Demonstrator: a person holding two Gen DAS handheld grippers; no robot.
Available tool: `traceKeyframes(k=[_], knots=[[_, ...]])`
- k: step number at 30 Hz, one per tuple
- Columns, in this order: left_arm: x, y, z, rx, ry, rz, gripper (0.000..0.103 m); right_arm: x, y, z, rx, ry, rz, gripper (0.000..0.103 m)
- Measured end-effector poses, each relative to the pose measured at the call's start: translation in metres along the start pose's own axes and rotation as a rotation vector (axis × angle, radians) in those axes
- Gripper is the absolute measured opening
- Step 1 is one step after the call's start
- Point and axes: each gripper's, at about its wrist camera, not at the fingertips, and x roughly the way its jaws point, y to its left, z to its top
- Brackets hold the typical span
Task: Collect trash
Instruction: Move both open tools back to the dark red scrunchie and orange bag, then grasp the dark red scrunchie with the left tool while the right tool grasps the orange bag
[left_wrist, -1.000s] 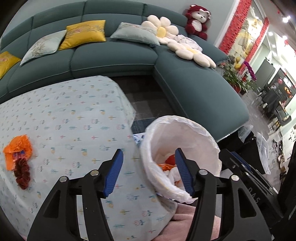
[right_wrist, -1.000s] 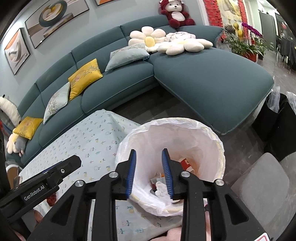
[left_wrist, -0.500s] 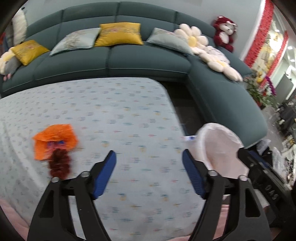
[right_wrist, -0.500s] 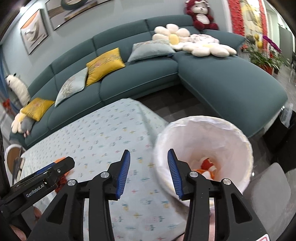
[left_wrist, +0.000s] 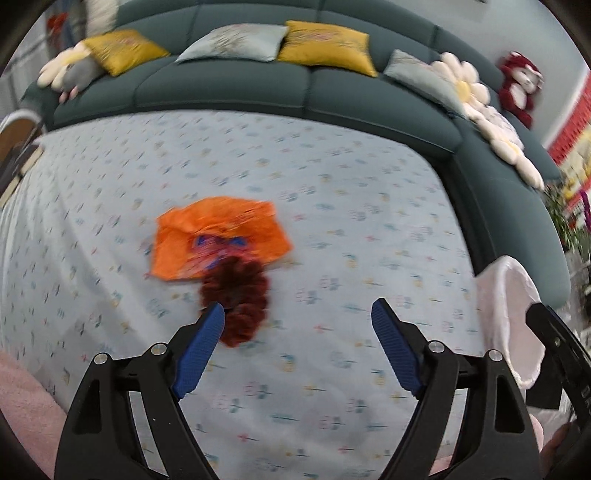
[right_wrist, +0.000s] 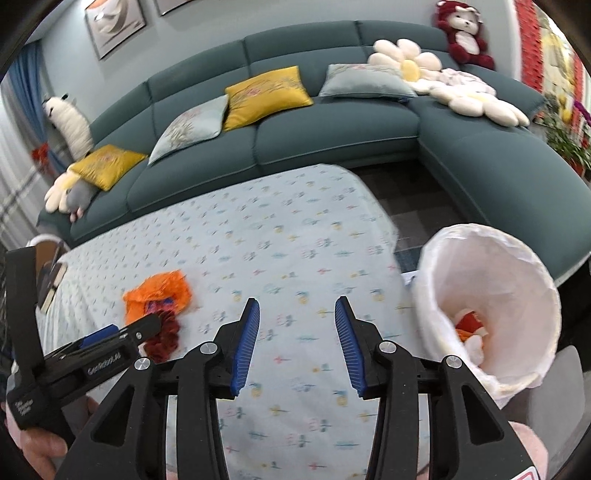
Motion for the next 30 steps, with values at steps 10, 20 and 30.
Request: traceKeyframes(k=[10,20,30], knots=[[0.038,0.055,0.002,-0.090,0.063,0.046,0.077,0.033,0.042,-0.002,-0.058,0.061,0.015,0.042],[0.075,0.074,0.001,-0.098,0.140,0.031,0.057,0.068,0.072,-0.004,-0.098,0.119,0.014,0.042],[0.071,0.079,-0.001,-0.089,0.132,-0.021,0.014,0.090,0.101,-0.004,-0.146,0.151,0.026,0.042]])
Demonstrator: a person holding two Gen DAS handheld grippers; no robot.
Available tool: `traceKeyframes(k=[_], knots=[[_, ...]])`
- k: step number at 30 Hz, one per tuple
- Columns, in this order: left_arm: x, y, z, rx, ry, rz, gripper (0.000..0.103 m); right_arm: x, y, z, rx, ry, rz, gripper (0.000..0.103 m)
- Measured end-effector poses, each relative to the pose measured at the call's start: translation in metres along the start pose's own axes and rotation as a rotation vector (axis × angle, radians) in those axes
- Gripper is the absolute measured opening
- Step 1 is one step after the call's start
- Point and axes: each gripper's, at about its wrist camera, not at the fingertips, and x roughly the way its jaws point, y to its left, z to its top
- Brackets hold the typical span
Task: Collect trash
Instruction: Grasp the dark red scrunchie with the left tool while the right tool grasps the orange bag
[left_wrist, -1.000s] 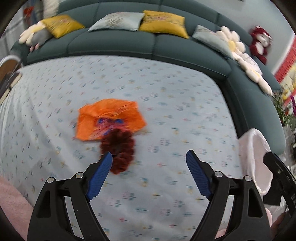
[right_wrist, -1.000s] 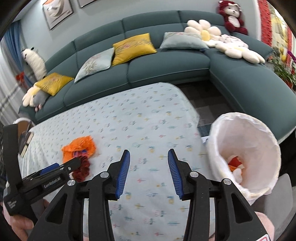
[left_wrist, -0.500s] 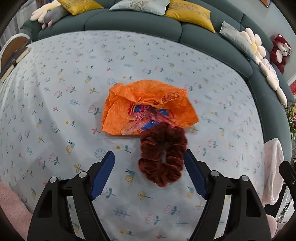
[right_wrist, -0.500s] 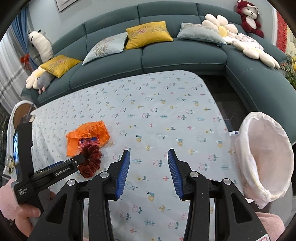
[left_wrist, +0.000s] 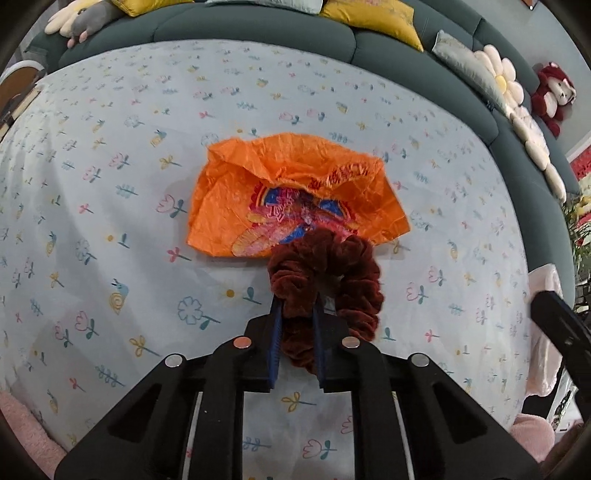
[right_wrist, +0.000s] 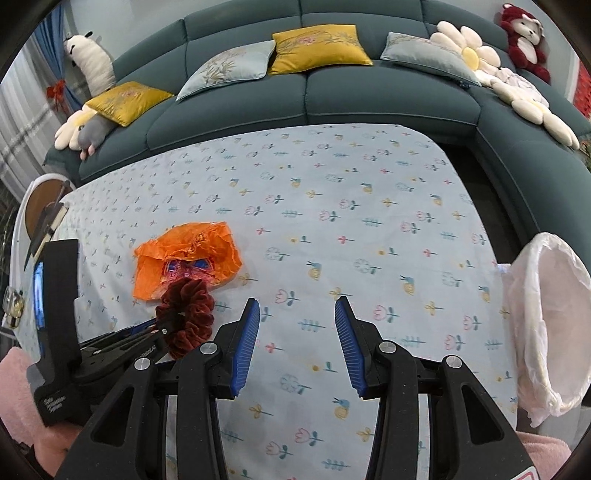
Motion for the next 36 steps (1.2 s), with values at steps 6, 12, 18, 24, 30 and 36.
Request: traceKeyframes(k=[6,12,18,24,30,36], knots=[[-0.030,0.010,0.003,-0.043,-0.057,-0.032,0.013,0.010,0.021,0.010,-0.028,-0.004,0.022,0.042],[-0.058,0.029,0.026,-0.080,-0.130,-0.041,0.013,0.031,0.044,0.020,-0.045,0.017,0.068,0.042],[-0.062,0.052,0.048,-0.119,-0.164,-0.025,0.013,0.065,0.056,0.031,0.001,0.062,0.096,0.042],[-0.051,0.064,0.062,-0.138,-0.161,-0.025,0.013,0.099,0.061,0.037,0.003,0.103,0.070,0.042],[-0.036,0.063,0.066,-0.137,-0.140,-0.031,0.014,0.125,0.059,0.034,0.019,0.158,0.070,0.042],[-0.029,0.060,0.062,-0.139,-0.124,-0.030,0.014,0.126,0.062,0.030,0.011,0.150,0.088,0.013]])
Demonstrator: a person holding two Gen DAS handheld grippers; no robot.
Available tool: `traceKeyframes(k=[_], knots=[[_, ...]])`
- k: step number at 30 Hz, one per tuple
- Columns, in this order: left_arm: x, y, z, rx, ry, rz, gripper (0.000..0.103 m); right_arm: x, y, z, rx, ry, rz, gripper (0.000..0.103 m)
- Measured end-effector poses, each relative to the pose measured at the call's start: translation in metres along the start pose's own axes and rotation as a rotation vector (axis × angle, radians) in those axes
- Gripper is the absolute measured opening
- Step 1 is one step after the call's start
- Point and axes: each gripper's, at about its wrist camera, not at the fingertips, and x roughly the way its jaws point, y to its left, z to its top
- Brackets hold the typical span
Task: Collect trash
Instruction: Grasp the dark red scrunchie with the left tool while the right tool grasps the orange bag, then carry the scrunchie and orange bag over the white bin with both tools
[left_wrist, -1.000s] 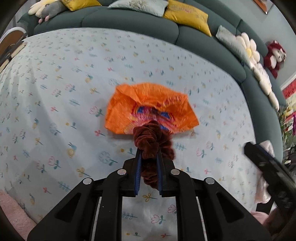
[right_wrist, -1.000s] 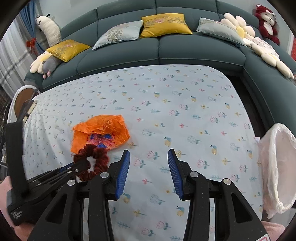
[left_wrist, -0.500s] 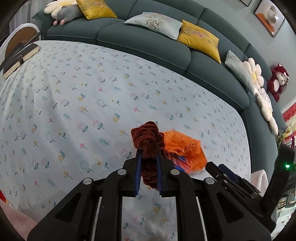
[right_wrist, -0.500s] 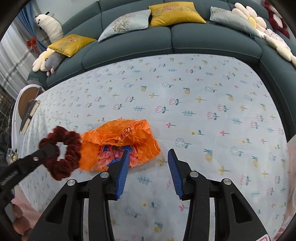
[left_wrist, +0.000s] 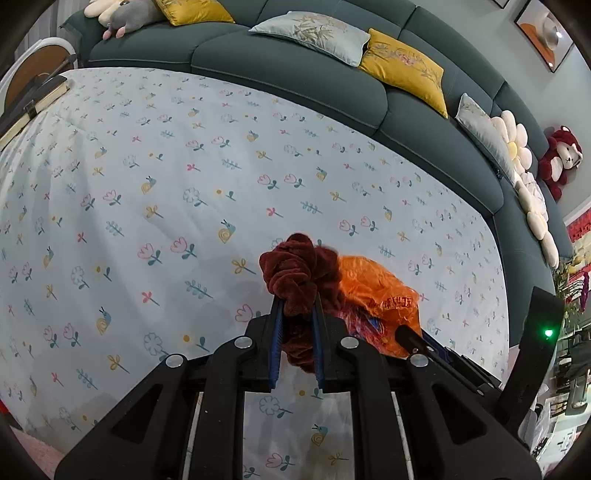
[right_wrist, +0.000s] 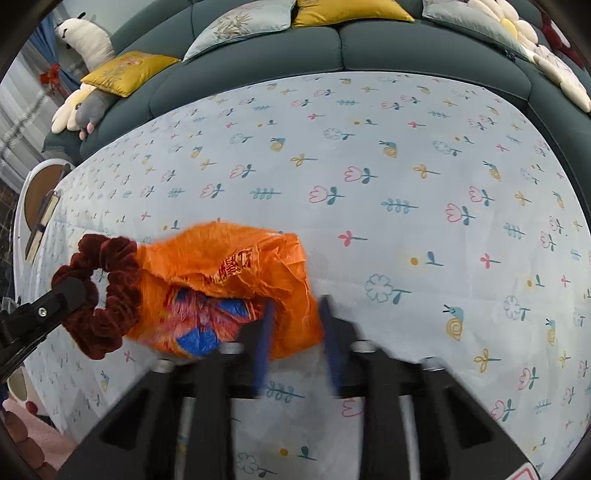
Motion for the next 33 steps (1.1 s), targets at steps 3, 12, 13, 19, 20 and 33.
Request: traceKeyframes(k=[3,12,13,19,20,33], knots=[[-0.002,-0.005,-0.001,0.008,-0.002,0.001,0.013,-0.008,-0.002,-0.001,0.002,-0.018,0.010,0.008],[-0.026,-0.051,-0.010,0.074,-0.030,-0.031,0.013,-0.067,-0.023,0.000,0.020,-0.118,0.004,0.006],[-0.029,-0.058,-0.011,0.083,-0.032,-0.038,0.013,-0.073,-0.028,0.000,0.026,-0.126,0.001,0.006],[-0.046,-0.108,-0.027,0.139,-0.038,-0.099,0.013,-0.125,-0.072,-0.010,0.075,-0.203,-0.027,0.006],[-0.049,-0.119,-0.031,0.154,-0.038,-0.110,0.013,-0.134,-0.082,-0.013,0.088,-0.218,-0.033,0.006],[-0.071,-0.239,-0.086,0.340,-0.025,-0.213,0.014,-0.224,-0.208,-0.057,0.276,-0.352,-0.118,0.006]])
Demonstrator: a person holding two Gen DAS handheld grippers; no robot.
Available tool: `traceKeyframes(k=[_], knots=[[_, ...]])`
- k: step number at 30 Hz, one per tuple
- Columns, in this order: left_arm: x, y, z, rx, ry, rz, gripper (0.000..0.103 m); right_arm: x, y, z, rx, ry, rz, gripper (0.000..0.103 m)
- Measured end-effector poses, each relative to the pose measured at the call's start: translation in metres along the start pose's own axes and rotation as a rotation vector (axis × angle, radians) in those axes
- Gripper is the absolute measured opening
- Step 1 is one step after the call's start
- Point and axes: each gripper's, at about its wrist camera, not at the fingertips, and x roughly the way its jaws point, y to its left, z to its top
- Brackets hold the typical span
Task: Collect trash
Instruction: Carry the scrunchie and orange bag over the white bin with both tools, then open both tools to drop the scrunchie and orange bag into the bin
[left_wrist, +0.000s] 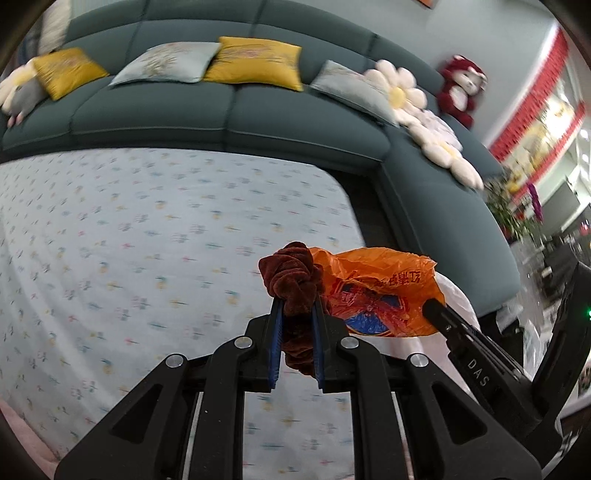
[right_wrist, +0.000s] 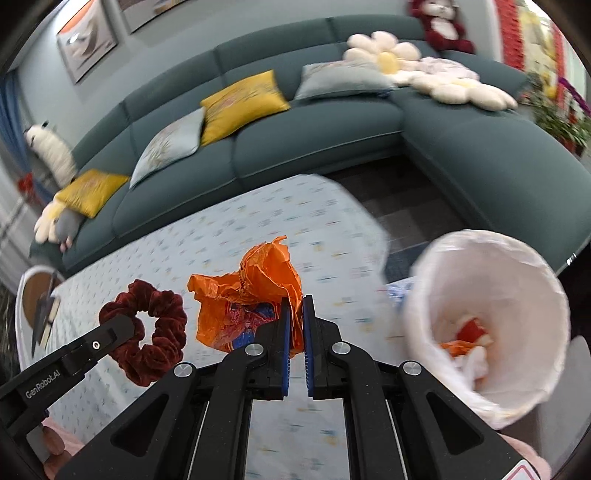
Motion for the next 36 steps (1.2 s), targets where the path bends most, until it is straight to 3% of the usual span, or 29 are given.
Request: traceKeyframes(k=[17,22,34,36], knots=[[0.029,-0.150,-0.033,0.243,0.071,-0.118,0.014,-0.056,-0.161,-0.019,0.234,-0.083,-0.147,0.006],[0.043,-0.180,-0.040,0.301,0.092,-0.113,0.014,-0.066,-0.199,-0.026,0.300,-0.105,-0.179,0.006],[0.068,-0.229,-0.055,0.380,0.124,-0.111,0.017,-0.073,-0.238,-0.034,0.360,-0.119,-0.204,0.007],[0.069,-0.233,-0.056,0.386,0.119,-0.106,0.025,-0.073,-0.240,-0.034,0.365,-0.119,-0.204,0.007]])
